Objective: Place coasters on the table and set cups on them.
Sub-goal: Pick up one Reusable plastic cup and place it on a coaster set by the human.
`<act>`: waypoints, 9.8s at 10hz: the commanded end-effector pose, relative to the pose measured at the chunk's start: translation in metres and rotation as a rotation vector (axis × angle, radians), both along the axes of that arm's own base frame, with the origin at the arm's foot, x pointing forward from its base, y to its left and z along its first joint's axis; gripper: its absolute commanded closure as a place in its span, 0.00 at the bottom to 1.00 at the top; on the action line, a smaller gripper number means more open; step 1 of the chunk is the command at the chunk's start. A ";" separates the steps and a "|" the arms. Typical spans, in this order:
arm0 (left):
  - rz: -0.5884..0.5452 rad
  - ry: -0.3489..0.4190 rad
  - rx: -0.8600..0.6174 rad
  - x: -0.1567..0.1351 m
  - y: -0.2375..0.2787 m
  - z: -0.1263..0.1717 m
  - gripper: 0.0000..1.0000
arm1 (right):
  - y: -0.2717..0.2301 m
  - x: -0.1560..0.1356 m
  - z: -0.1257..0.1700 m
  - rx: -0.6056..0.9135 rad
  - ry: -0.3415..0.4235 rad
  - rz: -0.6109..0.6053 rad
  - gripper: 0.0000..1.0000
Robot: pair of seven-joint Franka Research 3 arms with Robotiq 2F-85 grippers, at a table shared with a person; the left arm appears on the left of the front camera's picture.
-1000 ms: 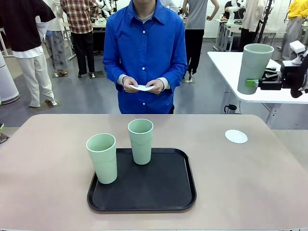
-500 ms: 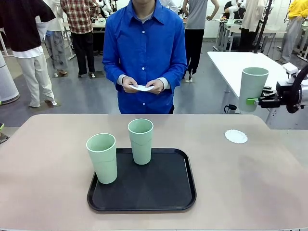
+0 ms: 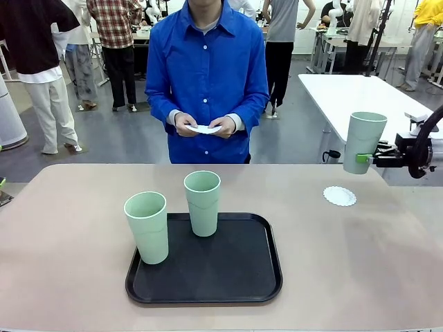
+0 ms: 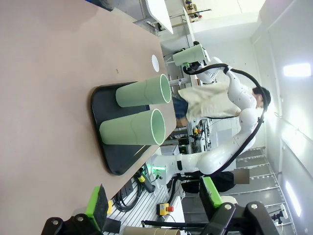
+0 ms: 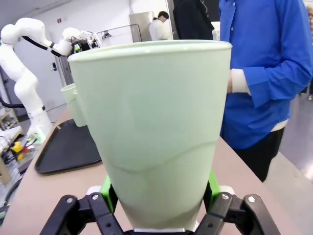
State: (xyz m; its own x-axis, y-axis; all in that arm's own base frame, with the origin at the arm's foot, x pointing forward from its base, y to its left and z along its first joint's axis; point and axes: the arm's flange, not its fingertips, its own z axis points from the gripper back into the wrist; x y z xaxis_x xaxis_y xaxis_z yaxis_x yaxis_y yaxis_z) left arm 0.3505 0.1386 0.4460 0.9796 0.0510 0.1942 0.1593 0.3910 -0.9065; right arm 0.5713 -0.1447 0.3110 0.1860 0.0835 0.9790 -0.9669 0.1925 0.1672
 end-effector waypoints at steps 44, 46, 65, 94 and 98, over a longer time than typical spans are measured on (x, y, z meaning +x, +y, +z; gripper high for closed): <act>-0.002 -0.008 -0.009 -0.001 0.000 0.001 0.00 | 0.009 0.043 -0.097 0.023 -0.042 0.158 0.00; -0.002 -0.008 -0.009 -0.001 0.000 0.001 0.00 | 0.006 0.043 -0.095 0.029 -0.037 0.159 0.00; -0.002 -0.008 -0.009 -0.001 0.000 0.001 0.00 | -0.023 0.038 -0.088 -0.019 0.023 0.251 0.00; -0.002 -0.008 -0.009 -0.001 0.000 0.001 0.00 | 0.127 -0.166 0.212 -1.010 0.337 -0.709 0.00; -0.002 -0.008 -0.009 -0.001 0.000 0.001 0.00 | 0.127 -0.166 0.212 -1.010 0.337 -0.709 0.00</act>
